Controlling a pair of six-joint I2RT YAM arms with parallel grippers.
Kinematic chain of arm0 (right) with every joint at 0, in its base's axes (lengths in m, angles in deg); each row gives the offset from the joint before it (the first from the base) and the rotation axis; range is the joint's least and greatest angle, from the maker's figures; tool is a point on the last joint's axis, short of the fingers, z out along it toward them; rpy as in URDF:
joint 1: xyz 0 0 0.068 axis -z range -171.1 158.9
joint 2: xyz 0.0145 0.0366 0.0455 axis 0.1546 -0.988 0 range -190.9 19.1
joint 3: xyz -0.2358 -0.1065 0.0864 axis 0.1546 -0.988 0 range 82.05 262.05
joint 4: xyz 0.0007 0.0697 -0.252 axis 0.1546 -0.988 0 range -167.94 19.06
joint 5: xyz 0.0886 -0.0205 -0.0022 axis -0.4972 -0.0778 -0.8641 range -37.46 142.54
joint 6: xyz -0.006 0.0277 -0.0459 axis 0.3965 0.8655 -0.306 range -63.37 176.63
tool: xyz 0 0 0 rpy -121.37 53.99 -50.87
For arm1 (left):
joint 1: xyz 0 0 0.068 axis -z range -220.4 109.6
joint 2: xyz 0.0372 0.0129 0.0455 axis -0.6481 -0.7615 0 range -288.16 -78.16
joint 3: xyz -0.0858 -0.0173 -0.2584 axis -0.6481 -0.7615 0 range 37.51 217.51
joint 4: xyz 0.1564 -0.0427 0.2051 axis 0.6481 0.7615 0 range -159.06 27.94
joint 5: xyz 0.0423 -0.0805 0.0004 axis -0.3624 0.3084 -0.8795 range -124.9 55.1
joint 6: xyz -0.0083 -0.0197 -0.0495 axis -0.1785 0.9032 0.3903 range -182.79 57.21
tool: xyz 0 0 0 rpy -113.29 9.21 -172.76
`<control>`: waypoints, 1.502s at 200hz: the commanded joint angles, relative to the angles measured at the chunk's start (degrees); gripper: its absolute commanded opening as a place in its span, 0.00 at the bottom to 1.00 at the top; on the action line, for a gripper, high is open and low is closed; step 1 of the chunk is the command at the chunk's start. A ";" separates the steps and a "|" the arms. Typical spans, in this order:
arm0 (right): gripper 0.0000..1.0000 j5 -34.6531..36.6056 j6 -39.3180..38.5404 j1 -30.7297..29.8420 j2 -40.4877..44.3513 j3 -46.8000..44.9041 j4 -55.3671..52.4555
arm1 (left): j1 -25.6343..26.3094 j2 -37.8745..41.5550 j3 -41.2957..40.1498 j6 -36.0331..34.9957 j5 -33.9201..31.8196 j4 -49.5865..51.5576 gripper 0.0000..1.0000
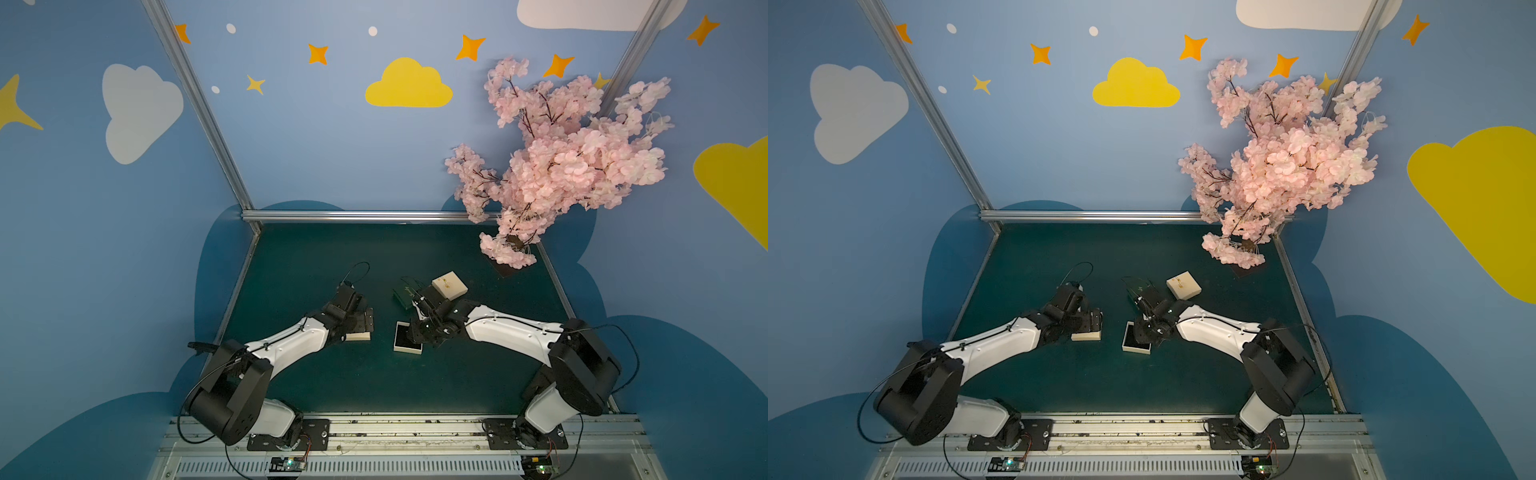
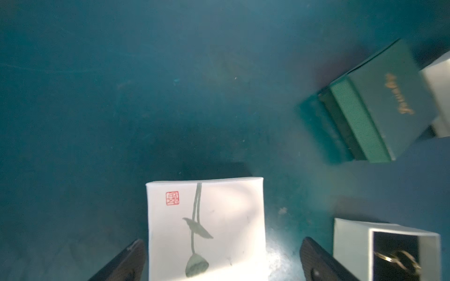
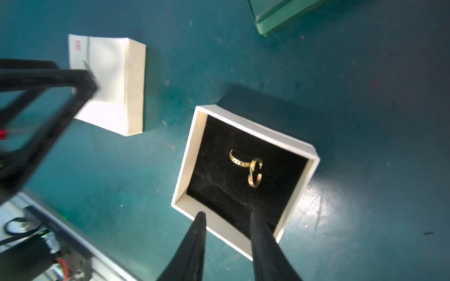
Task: Take the rings out of the lift-off lid box
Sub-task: Place the lid at the center of the board, then take out the ring from the jewelry box.
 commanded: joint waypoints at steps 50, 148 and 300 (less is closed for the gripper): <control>0.19 7.18 -2.43 -2.36 -5.80 6.58 -9.23 | -0.08 1.60 -1.78 1.44 1.69 -3.38 0.99; 0.19 13.64 -2.52 -3.42 -7.60 8.56 -10.56 | -0.03 0.19 -1.58 1.51 3.44 -3.96 0.99; 0.18 14.76 -2.43 -2.98 -9.37 9.58 -8.51 | -0.02 -0.48 -1.41 2.07 4.76 -4.27 0.99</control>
